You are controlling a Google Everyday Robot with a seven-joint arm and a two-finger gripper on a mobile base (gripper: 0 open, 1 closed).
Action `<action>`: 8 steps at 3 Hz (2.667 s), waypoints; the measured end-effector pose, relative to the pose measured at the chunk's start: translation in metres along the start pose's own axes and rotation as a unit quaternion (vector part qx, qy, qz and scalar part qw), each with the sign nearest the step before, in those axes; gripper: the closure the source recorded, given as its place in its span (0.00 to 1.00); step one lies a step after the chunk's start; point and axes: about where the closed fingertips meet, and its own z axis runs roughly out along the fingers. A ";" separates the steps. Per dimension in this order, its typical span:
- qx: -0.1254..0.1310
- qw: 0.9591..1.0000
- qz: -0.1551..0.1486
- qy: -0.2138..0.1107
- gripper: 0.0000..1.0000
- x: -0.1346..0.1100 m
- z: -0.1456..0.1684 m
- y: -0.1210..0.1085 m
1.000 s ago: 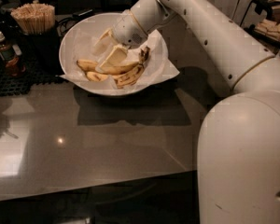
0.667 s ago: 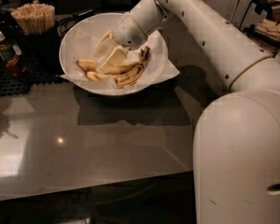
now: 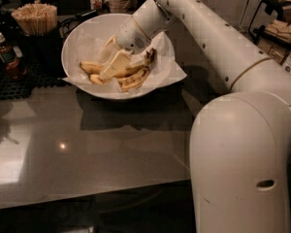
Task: Pick banana from white bowl
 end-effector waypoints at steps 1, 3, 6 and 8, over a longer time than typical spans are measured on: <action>-0.004 1.000 0.007 0.006 0.47 0.003 0.004 -0.004; -0.011 1.000 0.016 0.013 0.49 0.003 0.013 -0.005; -0.010 0.999 0.022 0.024 1.00 -0.004 0.016 -0.005; -0.002 0.999 0.033 0.031 1.00 -0.006 0.019 -0.002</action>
Offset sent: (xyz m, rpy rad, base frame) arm 0.0051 0.0017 -0.0092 -0.0359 0.0336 -0.0149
